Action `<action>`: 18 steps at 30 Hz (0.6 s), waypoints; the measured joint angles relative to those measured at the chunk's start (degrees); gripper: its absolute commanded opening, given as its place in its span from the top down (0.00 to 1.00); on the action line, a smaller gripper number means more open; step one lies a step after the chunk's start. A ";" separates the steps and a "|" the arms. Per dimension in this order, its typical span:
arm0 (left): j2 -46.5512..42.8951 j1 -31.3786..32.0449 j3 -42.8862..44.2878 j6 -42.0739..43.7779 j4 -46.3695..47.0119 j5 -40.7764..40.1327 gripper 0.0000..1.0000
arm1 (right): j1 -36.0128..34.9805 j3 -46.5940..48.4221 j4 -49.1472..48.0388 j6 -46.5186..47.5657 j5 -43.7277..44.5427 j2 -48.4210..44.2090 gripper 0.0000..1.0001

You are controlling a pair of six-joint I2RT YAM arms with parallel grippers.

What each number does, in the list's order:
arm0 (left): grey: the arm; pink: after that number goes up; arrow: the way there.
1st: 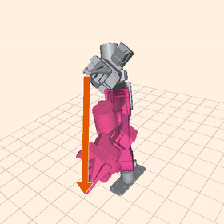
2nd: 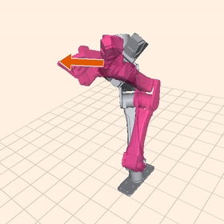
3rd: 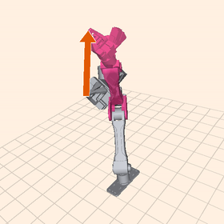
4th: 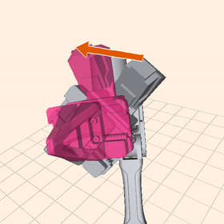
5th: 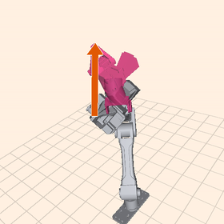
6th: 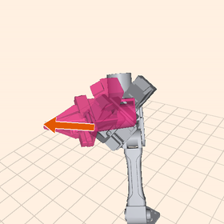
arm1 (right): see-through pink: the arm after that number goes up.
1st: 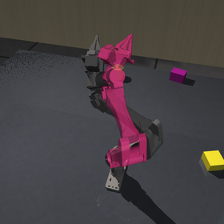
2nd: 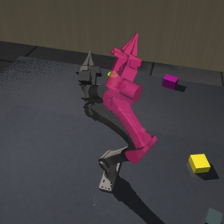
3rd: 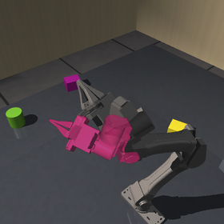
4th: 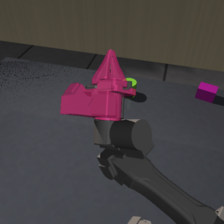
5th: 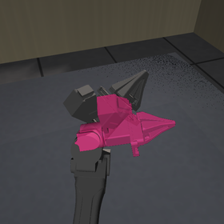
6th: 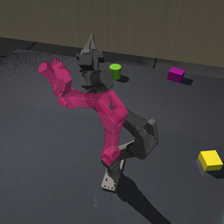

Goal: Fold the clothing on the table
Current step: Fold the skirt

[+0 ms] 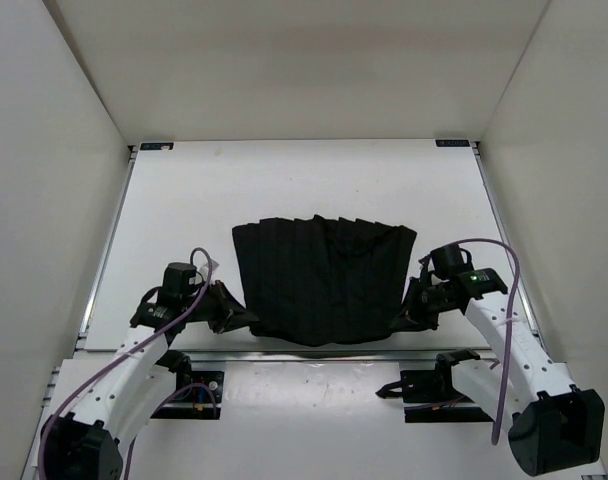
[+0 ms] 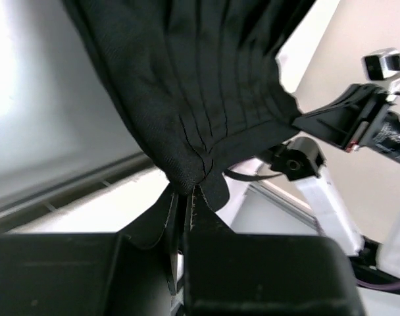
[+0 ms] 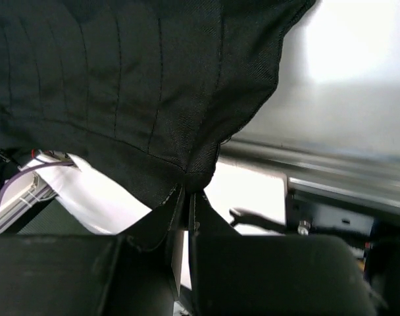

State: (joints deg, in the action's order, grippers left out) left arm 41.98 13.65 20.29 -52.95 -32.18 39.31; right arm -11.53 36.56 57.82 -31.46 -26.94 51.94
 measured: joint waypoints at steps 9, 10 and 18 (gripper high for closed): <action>17.18 -3.74 16.79 -5.49 4.09 2.16 0.84 | 5.77 22.32 5.38 3.56 -2.91 13.18 1.00; 22.58 -4.98 21.22 -5.64 5.73 2.19 0.64 | 6.86 26.51 4.04 4.11 -3.15 17.38 0.98; 59.74 -10.14 41.13 -13.16 32.85 4.26 0.39 | 10.08 50.82 -11.04 6.03 0.52 49.48 0.33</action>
State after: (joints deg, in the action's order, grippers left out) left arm 101.71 3.51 61.43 -66.11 0.67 43.57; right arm -1.45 87.37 46.78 -25.43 -26.41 101.43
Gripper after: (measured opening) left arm 0.603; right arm 0.592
